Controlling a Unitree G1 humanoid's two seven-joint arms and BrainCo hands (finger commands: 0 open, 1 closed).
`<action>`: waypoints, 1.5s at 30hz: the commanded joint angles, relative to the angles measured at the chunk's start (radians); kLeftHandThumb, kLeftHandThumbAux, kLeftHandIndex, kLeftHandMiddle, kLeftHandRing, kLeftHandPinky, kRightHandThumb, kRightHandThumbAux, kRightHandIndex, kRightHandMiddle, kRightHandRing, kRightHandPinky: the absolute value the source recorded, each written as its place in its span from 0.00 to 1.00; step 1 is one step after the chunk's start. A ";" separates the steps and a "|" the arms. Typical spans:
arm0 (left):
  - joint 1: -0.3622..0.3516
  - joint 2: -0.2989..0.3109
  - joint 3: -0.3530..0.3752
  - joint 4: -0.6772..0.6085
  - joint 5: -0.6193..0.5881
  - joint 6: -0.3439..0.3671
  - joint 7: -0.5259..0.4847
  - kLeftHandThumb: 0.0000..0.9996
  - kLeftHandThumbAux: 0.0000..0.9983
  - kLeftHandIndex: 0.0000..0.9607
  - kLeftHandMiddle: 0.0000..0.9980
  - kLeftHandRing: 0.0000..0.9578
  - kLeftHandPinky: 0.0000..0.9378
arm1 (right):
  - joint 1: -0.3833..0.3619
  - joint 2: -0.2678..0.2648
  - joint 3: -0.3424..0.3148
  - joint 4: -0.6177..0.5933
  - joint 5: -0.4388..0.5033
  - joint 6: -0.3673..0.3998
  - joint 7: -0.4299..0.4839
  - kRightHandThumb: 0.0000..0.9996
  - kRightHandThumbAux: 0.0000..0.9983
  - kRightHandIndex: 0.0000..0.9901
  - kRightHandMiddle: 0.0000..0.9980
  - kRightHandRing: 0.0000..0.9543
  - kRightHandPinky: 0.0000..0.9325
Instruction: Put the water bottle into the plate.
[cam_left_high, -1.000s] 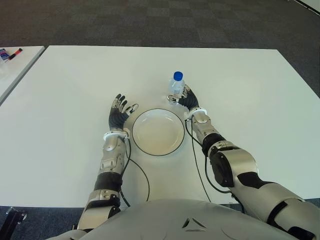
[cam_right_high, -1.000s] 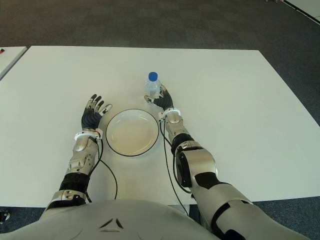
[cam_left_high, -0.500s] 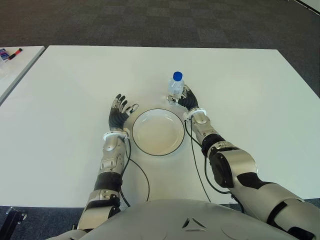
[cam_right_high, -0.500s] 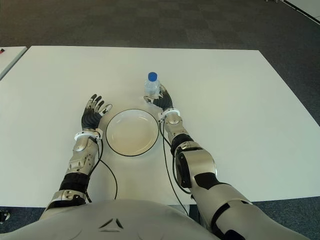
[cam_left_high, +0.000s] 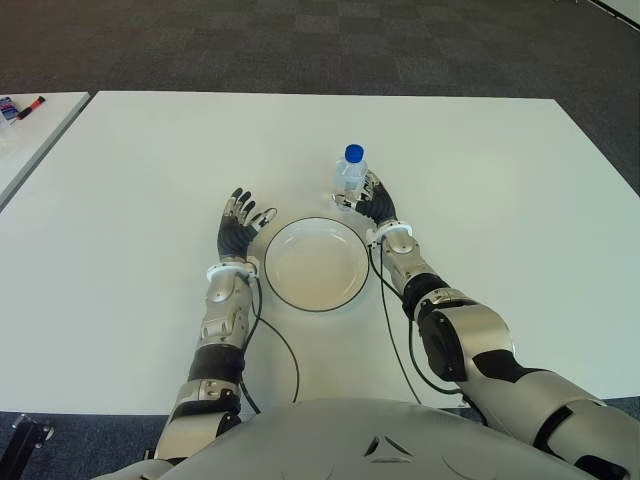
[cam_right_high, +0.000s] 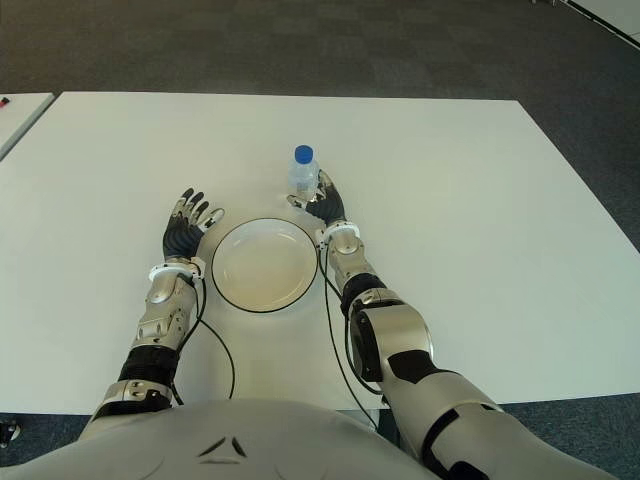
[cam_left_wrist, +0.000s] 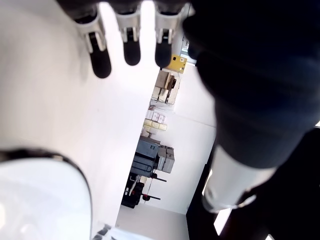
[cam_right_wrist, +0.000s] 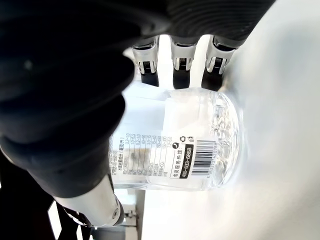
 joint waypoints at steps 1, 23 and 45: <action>0.012 -0.046 -0.002 0.015 -0.009 0.017 0.002 0.00 0.89 0.10 0.11 0.10 0.13 | 0.040 0.012 0.007 0.008 -0.004 0.009 -0.006 0.00 0.89 0.05 0.05 0.07 0.14; 0.005 -0.039 -0.004 0.032 -0.012 0.008 -0.007 0.00 0.90 0.10 0.12 0.10 0.13 | 0.044 0.015 0.016 -0.003 -0.003 -0.020 -0.020 0.00 0.88 0.06 0.05 0.07 0.13; 0.008 -0.037 -0.004 0.030 -0.015 0.014 -0.006 0.00 0.89 0.10 0.13 0.11 0.14 | 0.028 0.018 0.017 0.001 0.004 -0.007 -0.013 0.00 0.88 0.04 0.04 0.05 0.12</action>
